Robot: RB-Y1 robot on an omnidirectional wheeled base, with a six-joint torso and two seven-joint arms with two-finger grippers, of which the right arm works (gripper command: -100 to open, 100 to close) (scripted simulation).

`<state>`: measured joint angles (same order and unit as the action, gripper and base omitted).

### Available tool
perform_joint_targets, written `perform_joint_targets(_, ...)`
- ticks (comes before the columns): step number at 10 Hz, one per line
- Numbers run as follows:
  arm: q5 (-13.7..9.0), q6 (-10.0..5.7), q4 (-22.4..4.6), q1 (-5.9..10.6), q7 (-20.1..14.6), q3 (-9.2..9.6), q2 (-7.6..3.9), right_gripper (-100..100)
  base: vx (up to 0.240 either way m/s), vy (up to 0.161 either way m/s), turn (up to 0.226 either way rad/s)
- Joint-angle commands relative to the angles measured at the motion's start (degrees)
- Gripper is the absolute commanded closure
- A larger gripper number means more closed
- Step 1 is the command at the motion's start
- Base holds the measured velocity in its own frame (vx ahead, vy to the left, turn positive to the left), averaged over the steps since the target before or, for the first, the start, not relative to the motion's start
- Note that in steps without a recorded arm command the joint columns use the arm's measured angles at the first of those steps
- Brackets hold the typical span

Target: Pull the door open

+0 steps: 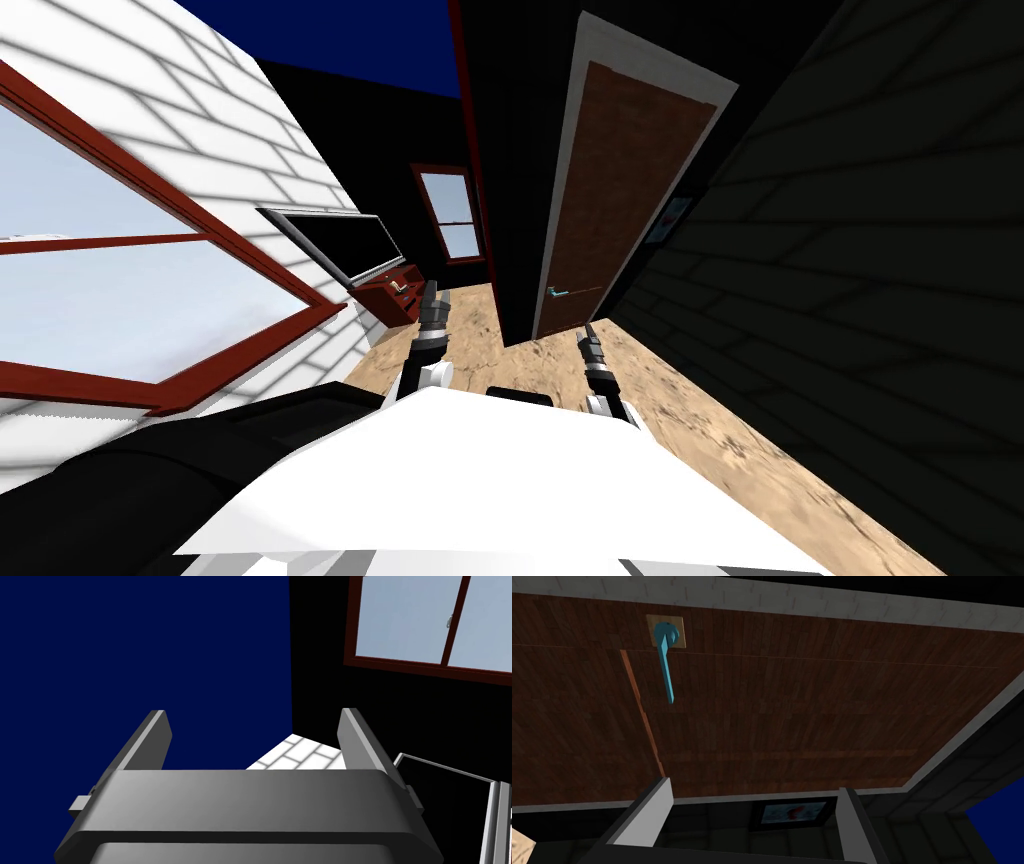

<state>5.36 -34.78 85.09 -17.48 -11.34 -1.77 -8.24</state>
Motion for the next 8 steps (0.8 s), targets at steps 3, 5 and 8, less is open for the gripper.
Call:
perform_joint_targets(3, 0.0, -2.11, -5.3, 1.46, -0.8, -0.6, -0.72, -100, 0.073, -0.071, 0.164)
perform_joint_targets(5, 0.1, -3.06, -8.0, 2.23, -1.2, -0.9, -1.1, -100, 0.07, -0.077, 0.165)
perform_joint_targets(8, 0.1, -4.48, -11.9, 3.37, -1.9, -1.37, -1.66, -100, 0.062, -0.079, 0.16)
